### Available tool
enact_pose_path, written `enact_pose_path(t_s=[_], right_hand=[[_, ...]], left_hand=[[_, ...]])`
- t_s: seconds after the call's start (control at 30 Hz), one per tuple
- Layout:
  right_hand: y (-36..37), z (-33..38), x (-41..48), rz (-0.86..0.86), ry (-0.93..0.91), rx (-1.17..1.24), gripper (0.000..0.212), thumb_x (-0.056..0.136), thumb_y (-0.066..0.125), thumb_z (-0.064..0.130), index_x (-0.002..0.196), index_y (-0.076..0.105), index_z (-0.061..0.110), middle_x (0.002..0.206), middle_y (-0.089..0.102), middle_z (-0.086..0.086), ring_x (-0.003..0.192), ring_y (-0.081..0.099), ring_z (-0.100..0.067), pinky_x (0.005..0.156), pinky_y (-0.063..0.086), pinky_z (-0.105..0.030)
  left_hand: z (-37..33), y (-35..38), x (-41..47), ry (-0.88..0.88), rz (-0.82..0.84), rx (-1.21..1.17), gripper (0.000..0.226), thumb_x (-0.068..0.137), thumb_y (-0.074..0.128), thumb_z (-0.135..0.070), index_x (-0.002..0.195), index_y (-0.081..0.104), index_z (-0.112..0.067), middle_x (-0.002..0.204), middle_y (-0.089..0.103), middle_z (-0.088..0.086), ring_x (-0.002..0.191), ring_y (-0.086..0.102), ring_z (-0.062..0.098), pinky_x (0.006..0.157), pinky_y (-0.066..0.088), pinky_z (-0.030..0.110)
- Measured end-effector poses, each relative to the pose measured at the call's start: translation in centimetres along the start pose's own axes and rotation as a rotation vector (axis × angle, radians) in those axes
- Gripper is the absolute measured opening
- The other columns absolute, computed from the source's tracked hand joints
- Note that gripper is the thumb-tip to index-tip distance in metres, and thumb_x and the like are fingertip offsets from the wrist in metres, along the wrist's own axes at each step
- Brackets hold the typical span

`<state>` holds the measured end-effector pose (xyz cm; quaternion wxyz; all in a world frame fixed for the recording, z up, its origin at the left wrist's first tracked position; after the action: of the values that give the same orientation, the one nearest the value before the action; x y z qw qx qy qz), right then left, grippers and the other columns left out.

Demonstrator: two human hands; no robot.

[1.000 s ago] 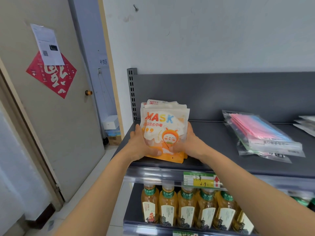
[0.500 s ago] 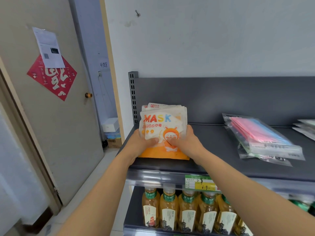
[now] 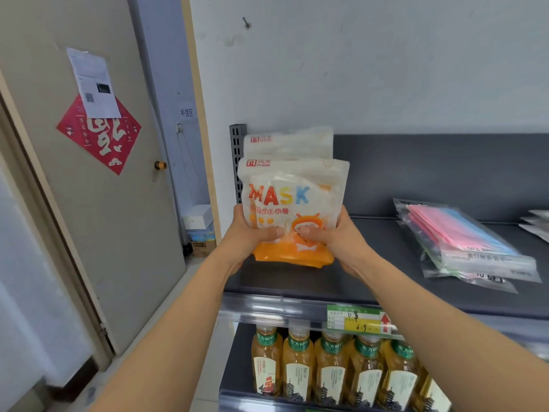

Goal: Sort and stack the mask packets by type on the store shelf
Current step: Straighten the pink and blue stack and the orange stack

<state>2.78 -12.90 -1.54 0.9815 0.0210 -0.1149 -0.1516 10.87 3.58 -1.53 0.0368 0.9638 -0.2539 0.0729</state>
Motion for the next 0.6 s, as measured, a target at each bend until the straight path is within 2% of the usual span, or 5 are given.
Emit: enact_pose_path(t_s=[0.13,0.23,0.3,0.43,0.6], right_hand=[[0.6,0.8,-0.3,0.138,-0.047,-0.045,0.079,0.062,0.086,0.007,0.131,0.048,0.013,0.123,0.065,-0.008,0.112,0.064,-0.024,0.087,0.056,-0.042],[0.6,0.2,-0.8,0.166,-0.016,0.007,0.091,0.055,0.089,0.014,0.135,0.045,0.011,0.127,0.063,-0.012,0.114,0.063,-0.028,0.089,0.055,-0.047],[0.3,0.0,-1.0,0.144,-0.003,0.040,0.097,0.054,0.093,0.017,0.137,0.041,0.013,0.129,0.061,-0.012,0.113,0.064,-0.029,0.087,0.055,-0.049],[0.3,0.5,-1.6,0.180,-0.064,0.041,0.070,0.068,0.079,-0.003,0.129,0.050,0.016,0.122,0.066,-0.010,0.110,0.066,-0.026,0.086,0.057,-0.044],[0.5,0.2,-2.2,0.265,-0.055,-0.041,0.077,0.066,0.080,-0.002,0.133,0.046,0.012,0.124,0.064,-0.010,0.113,0.064,-0.023,0.085,0.057,-0.039]], left_hand=[[0.3,0.2,0.0,-0.007,0.057,0.050,0.110,0.045,0.095,-0.024,0.137,0.036,-0.019,0.127,0.062,0.009,0.115,0.062,0.026,0.091,0.054,0.049],[0.7,0.3,-1.0,-0.058,0.080,-0.019,0.116,0.045,0.095,-0.018,0.140,0.028,-0.021,0.128,0.060,0.009,0.115,0.061,0.027,0.096,0.050,0.051],[0.8,0.3,-1.5,-0.063,0.054,-0.074,0.107,0.054,0.089,-0.010,0.139,0.026,-0.022,0.127,0.059,0.008,0.113,0.061,0.027,0.094,0.051,0.049],[0.1,0.4,-1.9,0.019,0.032,-0.066,0.081,0.069,0.076,0.003,0.133,0.031,-0.020,0.120,0.062,0.005,0.107,0.064,0.022,0.088,0.055,0.043],[-0.3,1.4,-3.1,0.084,0.226,0.068,0.065,0.071,0.070,0.015,0.118,0.049,-0.026,0.103,0.073,-0.008,0.097,0.069,0.007,0.074,0.056,0.021]])
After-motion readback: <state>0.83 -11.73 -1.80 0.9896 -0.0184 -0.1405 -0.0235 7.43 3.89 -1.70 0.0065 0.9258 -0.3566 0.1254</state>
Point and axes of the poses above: each hand's wrist, its own x-axis towards the middle knuckle, its own y-axis out of the palm, z = x × y, the point moved 6 cm from there along x, towards the middle knuckle
